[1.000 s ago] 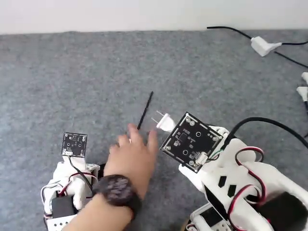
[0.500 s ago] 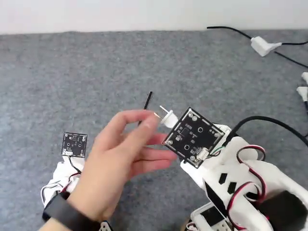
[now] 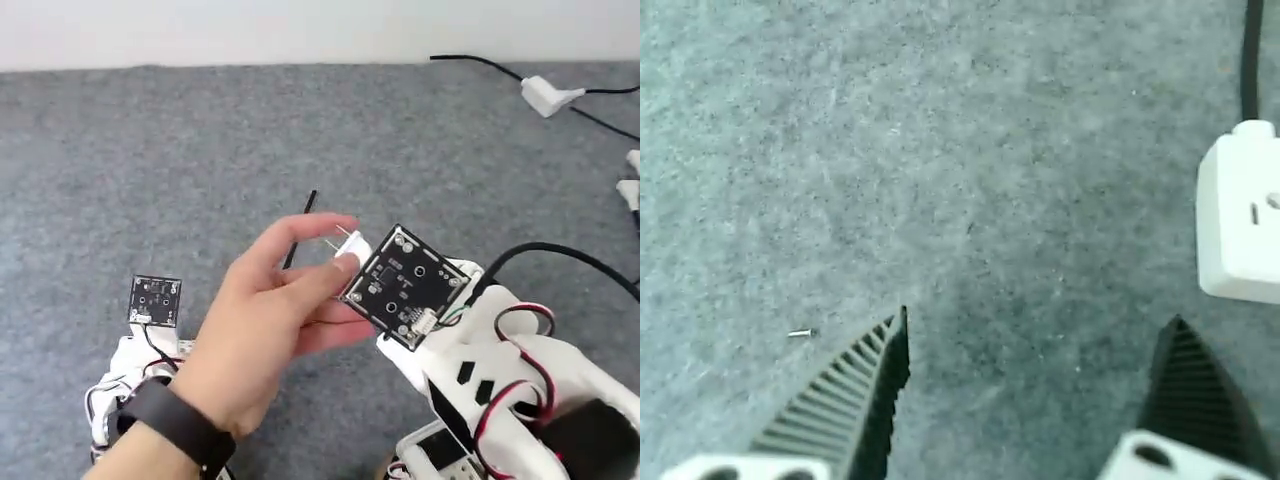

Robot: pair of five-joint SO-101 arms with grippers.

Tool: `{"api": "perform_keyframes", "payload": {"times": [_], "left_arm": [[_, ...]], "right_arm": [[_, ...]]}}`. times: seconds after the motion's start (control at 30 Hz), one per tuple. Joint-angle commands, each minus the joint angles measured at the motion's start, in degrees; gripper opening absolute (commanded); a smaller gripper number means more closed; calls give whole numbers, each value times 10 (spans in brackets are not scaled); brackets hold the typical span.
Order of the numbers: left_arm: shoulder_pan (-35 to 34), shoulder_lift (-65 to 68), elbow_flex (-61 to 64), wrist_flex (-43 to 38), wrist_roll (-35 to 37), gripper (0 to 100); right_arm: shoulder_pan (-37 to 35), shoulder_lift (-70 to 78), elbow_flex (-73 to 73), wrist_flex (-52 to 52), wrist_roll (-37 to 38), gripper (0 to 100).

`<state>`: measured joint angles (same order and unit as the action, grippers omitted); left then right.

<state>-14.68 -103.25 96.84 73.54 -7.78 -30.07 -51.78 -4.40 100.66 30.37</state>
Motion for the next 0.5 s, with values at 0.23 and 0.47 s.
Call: {"api": "perform_keyframes", "payload": {"times": [0.23,0.47], "left_arm": [[4,-10,-4,-12,1,372],[4,-10,-4,-12,1,372]], "right_arm": [[4,2,-2,15,-3,8],[4,7,-2,15,-3,8]]}}
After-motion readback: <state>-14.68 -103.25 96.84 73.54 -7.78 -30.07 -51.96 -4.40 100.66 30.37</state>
